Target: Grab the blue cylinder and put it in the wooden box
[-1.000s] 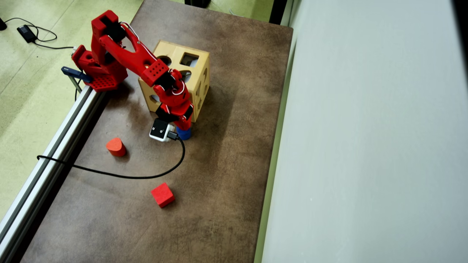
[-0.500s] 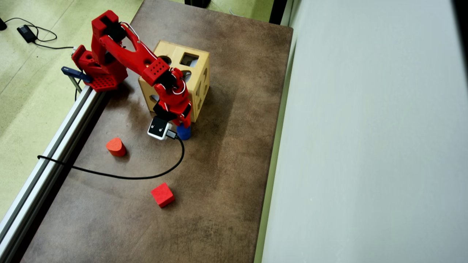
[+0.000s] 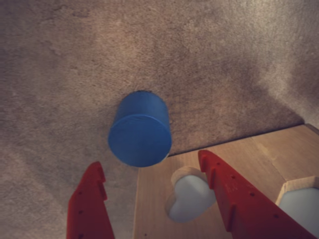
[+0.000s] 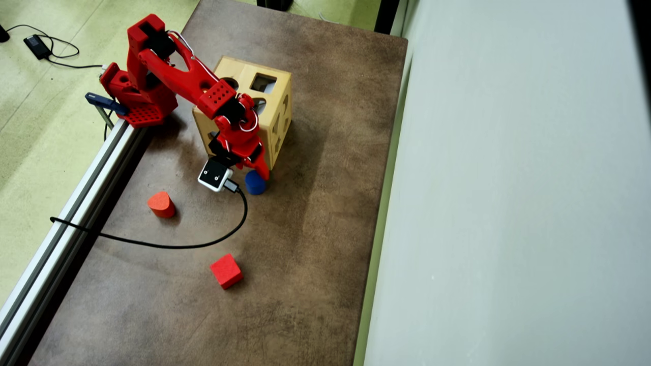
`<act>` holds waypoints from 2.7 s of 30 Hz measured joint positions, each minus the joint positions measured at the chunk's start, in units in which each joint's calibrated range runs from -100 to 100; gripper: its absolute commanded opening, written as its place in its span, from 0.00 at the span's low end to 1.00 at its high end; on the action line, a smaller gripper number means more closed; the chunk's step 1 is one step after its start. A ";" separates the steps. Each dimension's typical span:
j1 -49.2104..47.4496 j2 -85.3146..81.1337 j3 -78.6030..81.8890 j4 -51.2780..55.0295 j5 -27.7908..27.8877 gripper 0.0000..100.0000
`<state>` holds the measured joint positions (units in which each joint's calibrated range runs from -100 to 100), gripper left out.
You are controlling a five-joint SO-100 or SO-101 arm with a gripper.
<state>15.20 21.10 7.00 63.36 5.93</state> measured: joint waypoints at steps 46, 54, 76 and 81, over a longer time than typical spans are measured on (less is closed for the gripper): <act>1.80 18.05 -14.18 0.81 0.05 0.30; -0.36 18.05 -14.36 0.81 0.05 0.30; -0.36 18.05 -14.36 0.81 0.05 0.02; -0.36 18.05 -14.36 0.81 0.05 0.02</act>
<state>14.84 39.15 -7.36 64.16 5.98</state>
